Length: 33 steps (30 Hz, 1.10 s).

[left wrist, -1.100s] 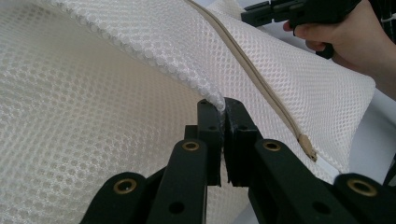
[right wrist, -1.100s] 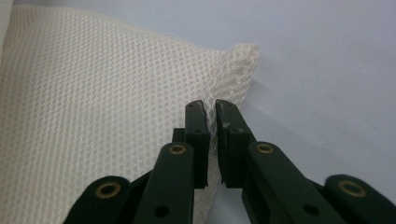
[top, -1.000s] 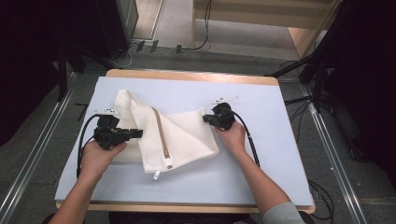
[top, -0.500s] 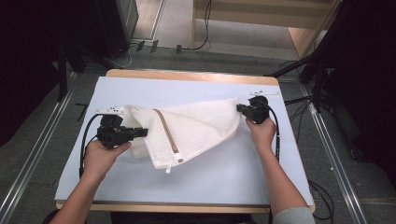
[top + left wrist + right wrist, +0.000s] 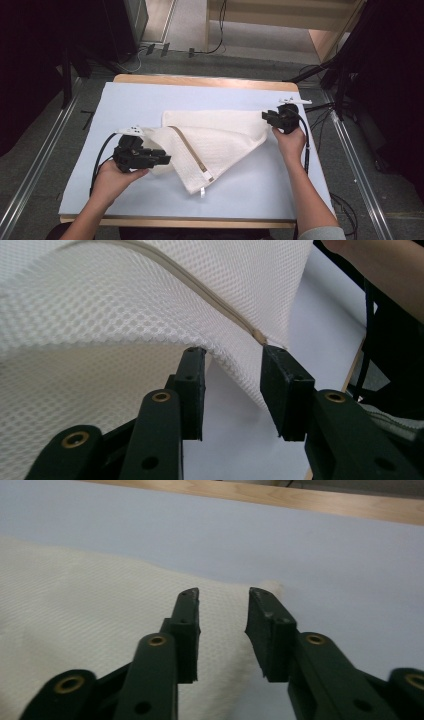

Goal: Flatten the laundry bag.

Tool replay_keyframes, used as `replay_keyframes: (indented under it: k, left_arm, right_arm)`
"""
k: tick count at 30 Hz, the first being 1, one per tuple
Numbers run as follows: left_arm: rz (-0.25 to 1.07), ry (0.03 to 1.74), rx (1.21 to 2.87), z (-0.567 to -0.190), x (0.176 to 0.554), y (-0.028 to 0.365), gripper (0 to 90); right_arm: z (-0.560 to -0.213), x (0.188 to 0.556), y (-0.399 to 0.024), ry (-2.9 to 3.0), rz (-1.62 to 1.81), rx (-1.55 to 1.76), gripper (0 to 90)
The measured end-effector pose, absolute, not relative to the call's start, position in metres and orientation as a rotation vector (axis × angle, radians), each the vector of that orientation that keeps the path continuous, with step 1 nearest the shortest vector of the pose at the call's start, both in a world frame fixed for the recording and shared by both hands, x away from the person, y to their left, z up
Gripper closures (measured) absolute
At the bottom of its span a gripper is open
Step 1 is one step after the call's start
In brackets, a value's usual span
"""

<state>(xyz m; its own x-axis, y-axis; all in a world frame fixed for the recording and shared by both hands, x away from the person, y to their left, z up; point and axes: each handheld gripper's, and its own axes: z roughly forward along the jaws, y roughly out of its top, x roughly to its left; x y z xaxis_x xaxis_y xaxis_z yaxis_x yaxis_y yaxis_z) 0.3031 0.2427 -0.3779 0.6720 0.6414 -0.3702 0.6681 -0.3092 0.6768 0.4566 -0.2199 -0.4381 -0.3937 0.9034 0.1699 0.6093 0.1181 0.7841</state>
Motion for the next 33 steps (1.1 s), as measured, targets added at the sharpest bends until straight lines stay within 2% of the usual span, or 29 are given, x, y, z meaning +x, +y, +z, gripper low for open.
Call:
replay_keyframes:
  k: [1,2,9,18,24,33]
  left_arm:
    - [-0.039,1.012,2.022,-0.378,0.303,0.243,62.8]
    - [-0.022,1.018,1.977,-0.369,0.304,0.252,62.9]
    - [0.025,1.079,1.921,-0.358,0.319,0.272,64.2]
    - [0.094,1.166,1.912,-0.362,0.361,0.296,66.4]
    - [0.104,1.208,1.908,-0.374,0.388,0.305,67.8]
    - [0.095,1.255,1.921,-0.393,0.419,0.306,67.0]
  right_arm:
    - [-0.438,0.457,-0.220,2.053,1.165,1.473,71.7]
    - [-0.432,0.452,-0.210,2.090,1.168,1.426,77.6]
    - [-0.417,0.444,-0.176,2.205,1.243,1.334,87.7]
    - [-0.401,0.433,-0.116,2.404,1.331,1.201,90.0]
    - [-0.414,0.427,-0.099,2.506,1.214,1.159,90.0]
    - [-0.435,0.405,-0.099,2.598,1.164,1.125,90.0]
